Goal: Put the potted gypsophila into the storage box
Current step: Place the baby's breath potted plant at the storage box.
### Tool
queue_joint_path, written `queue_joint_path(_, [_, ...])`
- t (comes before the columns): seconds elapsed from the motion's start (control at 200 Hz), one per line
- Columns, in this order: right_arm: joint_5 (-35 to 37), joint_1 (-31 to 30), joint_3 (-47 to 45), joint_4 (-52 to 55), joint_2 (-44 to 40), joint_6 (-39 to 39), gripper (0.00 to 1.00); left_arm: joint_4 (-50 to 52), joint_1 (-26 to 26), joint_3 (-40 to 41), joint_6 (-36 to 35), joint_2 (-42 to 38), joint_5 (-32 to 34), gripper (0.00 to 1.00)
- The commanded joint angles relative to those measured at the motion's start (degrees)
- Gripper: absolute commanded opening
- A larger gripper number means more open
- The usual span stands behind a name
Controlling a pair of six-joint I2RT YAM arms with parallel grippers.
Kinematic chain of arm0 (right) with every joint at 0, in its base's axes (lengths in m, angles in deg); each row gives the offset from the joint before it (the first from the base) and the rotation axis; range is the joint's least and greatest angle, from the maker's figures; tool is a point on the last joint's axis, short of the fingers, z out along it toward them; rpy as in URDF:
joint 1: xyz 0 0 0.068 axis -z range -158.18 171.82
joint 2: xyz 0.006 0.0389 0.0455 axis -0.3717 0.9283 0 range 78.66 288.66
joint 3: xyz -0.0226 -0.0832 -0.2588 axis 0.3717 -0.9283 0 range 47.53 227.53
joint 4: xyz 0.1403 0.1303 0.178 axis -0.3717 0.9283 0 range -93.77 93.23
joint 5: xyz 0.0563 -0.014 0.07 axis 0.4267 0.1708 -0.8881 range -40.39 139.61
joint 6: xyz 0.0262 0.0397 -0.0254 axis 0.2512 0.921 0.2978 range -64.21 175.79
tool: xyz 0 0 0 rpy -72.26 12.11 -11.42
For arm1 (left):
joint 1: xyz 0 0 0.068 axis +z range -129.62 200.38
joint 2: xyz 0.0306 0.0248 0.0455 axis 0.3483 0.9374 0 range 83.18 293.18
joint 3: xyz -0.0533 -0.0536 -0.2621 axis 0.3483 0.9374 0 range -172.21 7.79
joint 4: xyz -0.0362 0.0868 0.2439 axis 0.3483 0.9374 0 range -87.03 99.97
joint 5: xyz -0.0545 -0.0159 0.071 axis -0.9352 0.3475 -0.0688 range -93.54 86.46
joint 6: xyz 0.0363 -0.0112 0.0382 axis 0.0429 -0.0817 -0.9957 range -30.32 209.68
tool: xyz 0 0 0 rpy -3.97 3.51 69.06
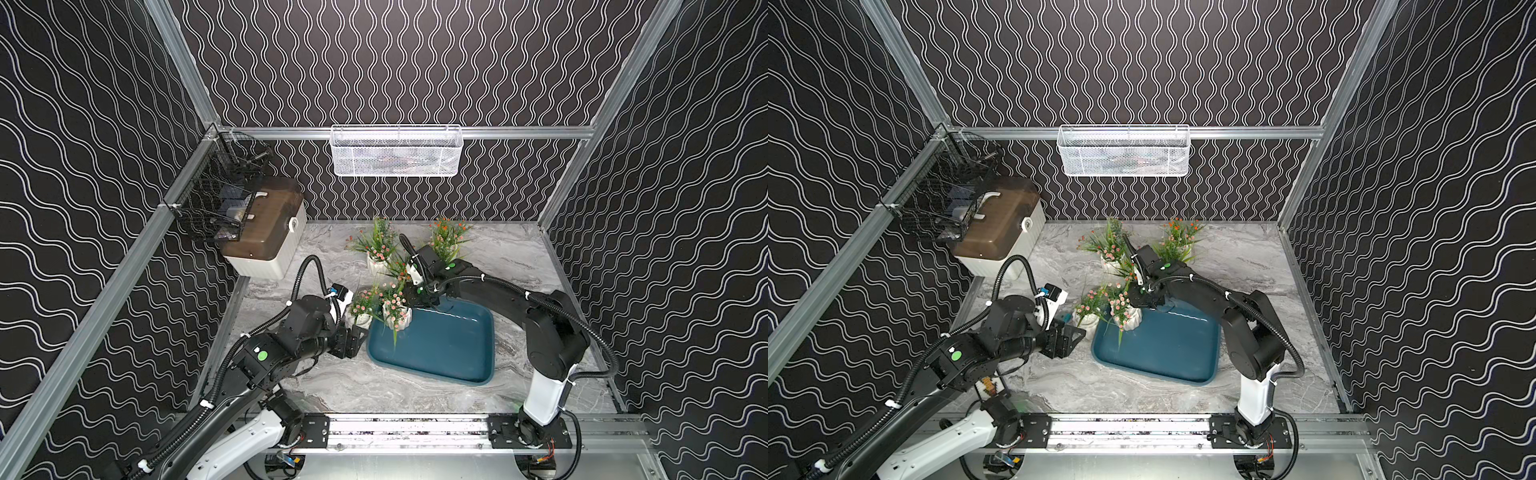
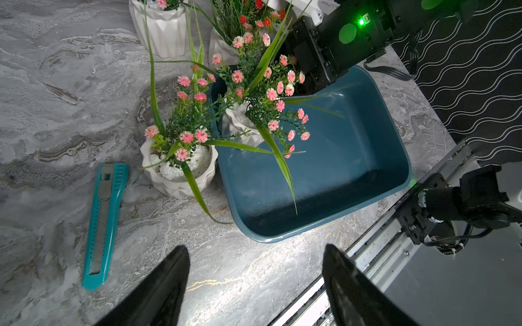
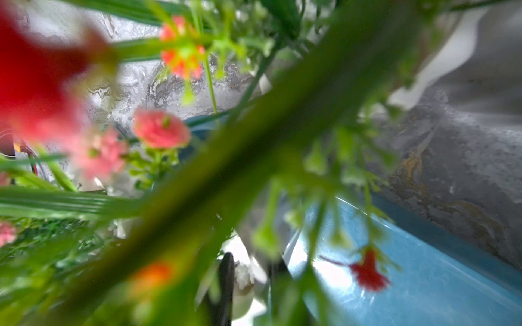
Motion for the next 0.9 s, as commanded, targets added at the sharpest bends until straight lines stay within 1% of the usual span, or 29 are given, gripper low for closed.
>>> queue_joint_path(0.0, [-0.5,-0.1,-0.7,-1.8,-1.5,1.3,0.28,-0.9,0.1,0.1,-0.8,-0.1,0.9,0.78])
queue_joint_path(0.175, [3.4,0.2,-3.4,-0.7,-5.7,1.6,0.33,-0.5,0.1,0.0,-0.7,0.2,2.3,0.78])
queue_joint_path(0.265, [4.1,1.6,-6.8,-1.0,-9.4,1.9,0.36,-0.3,0.2,0.0,-0.6,0.2,3.1,0.78])
queue_joint_path(0.425, [0.0,6.5,-14.4,-2.4,-19.7,2.0,0.37,-0.1,0.4,-0.2,-0.3,0.1,5.1,0.78])
queue_joint_path(0.545, [-3.9,12.4,-20.2,-3.9,-29.0,2.6,0.38,0.5,1.1,-0.2,0.6,0.3,7.3,0.77])
queue_joint_path(0.575, [-4.7,12.8,-21.2,-4.3,-30.9,2.7,0.38,0.7,1.5,-0.2,1.0,0.6,7.9,0.77])
queue_joint_path(0.596, [-5.1,14.8,-21.7,-4.5,-32.2,2.8,0.4,0.8,2.0,-0.3,1.3,0.9,8.1,0.76])
queue_joint_path(0.691, [-6.5,17.5,-22.2,-3.3,-36.3,3.0,0.43,0.9,5.2,-0.5,2.4,2.0,8.1,0.74])
queue_joint_path(0.776, [-8.2,19.4,-23.3,-3.5,-39.8,2.4,0.45,1.2,10.2,-0.4,3.9,3.5,7.5,0.72])
queue_joint_path(0.891, [-9.6,21.4,-27.3,-6.8,-44.3,3.2,0.45,0.7,15.7,-0.4,3.5,6.7,4.6,0.69])
